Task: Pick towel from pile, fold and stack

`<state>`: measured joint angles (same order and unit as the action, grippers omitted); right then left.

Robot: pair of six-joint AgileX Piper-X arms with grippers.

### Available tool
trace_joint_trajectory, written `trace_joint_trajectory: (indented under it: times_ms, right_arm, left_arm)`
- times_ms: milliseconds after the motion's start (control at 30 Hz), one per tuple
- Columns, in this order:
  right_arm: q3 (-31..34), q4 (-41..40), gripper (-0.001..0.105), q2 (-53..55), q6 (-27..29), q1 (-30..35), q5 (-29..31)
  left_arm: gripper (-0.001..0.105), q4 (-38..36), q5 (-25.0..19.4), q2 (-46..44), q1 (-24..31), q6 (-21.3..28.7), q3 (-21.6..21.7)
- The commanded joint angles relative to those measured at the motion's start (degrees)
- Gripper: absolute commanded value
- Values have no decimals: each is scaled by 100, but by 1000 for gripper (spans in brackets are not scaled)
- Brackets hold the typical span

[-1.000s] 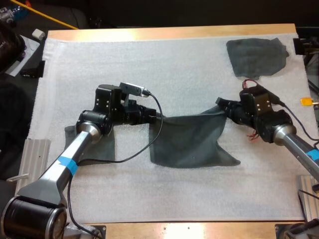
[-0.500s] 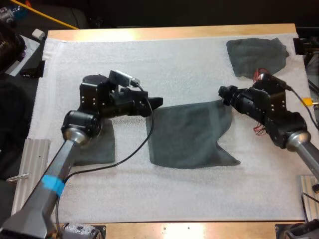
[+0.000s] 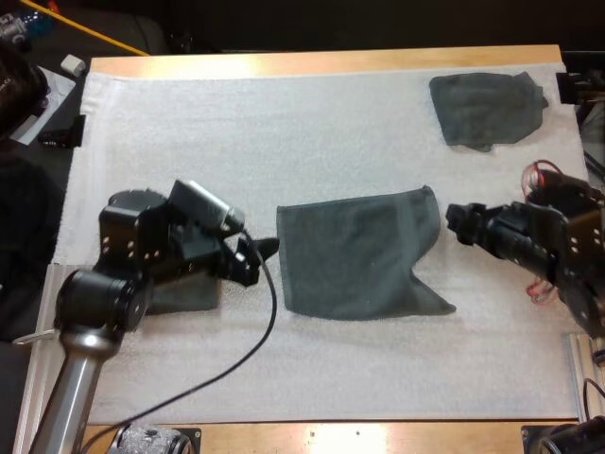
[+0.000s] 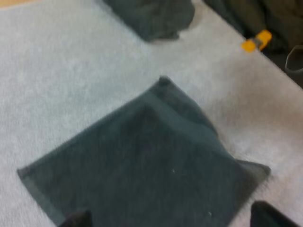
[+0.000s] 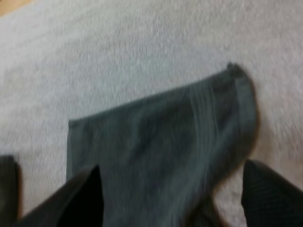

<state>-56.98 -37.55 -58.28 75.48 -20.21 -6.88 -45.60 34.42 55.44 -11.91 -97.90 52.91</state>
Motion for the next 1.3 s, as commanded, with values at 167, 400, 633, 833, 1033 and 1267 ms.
trace_joint_trajectory:
  times_ms: [167, 400, 633, 833, 1033, 1267]
  right_arm:
    - [-13, -1331, 61, 995, 158, 14, -60]
    - [-36, -2493, 61, 1653, 119, -5, -55]
    - [357, -2943, 61, 1794, 165, -11, -140]
    - [1575, -1944, 61, 1538, 82, -24, -381]
    - [2014, -1465, 61, 1567, -371, 6, -484]
    - [2645, -232, 61, 918, -842, 41, -728]
  left_arm:
    - [64, -1580, -222, -1022, 0, 180, 29]
    - [64, -2539, -352, -1640, -2, 157, 33]
    - [65, -2714, -502, -1670, -18, 202, -177]
    - [65, -2216, -482, -1585, -15, 167, -945]
    - [65, -2304, -437, -1626, -4, 166, -818]
    - [65, -2197, -398, -1636, 2, 163, -839]
